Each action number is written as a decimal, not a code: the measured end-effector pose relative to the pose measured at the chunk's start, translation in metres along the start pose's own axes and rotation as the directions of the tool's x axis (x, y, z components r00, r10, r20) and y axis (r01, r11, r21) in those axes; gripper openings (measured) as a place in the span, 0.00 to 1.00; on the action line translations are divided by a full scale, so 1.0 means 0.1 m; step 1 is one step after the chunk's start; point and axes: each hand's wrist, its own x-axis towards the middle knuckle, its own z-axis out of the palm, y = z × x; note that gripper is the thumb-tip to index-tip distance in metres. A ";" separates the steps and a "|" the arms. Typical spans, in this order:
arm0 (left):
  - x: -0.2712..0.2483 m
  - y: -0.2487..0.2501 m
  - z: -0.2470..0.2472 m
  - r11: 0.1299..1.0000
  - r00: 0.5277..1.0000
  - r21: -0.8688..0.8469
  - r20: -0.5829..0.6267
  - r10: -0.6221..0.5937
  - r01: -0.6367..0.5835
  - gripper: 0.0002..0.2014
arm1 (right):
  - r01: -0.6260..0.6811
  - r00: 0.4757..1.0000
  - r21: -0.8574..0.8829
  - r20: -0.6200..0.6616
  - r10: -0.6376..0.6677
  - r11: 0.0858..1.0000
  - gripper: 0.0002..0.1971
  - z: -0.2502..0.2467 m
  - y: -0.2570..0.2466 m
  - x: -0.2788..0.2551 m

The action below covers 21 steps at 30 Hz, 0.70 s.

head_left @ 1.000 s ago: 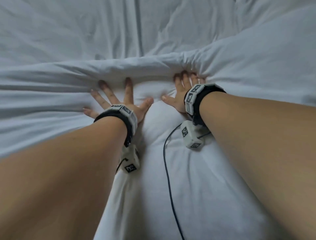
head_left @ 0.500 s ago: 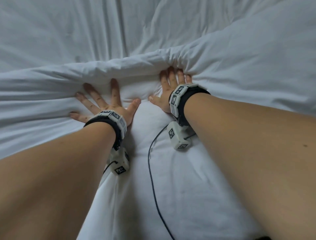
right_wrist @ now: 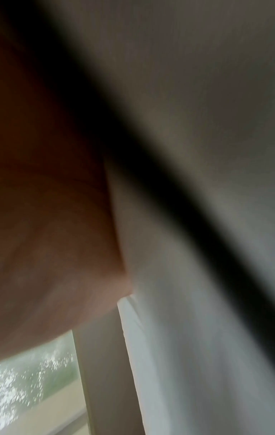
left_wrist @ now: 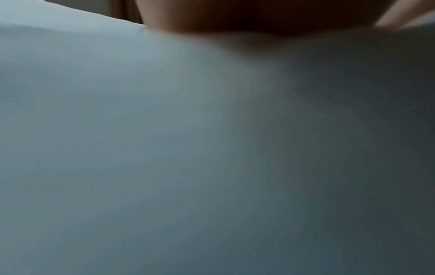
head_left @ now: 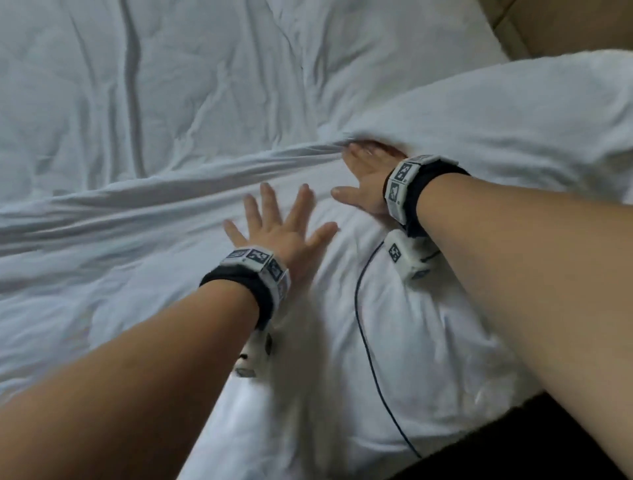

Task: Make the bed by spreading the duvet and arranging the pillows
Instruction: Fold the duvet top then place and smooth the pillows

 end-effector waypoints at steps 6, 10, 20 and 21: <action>0.27 1.43 0.27 0.985 0.990 0.106 -0.003 0.138 -0.137 0.44 | -0.078 0.975 -0.098 -0.214 0.056 0.992 0.43 0.21 1.16 -0.30; 0.33 1.92 0.39 0.957 0.976 0.202 -0.020 0.215 -0.207 0.42 | -0.190 0.948 -0.086 -0.275 0.160 0.978 0.44 0.29 1.97 -0.53; 0.36 2.18 0.82 0.899 0.993 0.428 -0.026 0.116 -0.094 0.49 | -0.522 0.788 0.341 -0.158 0.595 0.782 0.48 0.68 3.04 -1.01; 0.36 2.18 0.84 0.898 0.994 0.432 -0.035 0.106 -0.081 0.50 | -0.536 0.771 0.363 -0.158 0.617 0.762 0.47 0.72 3.00 -1.07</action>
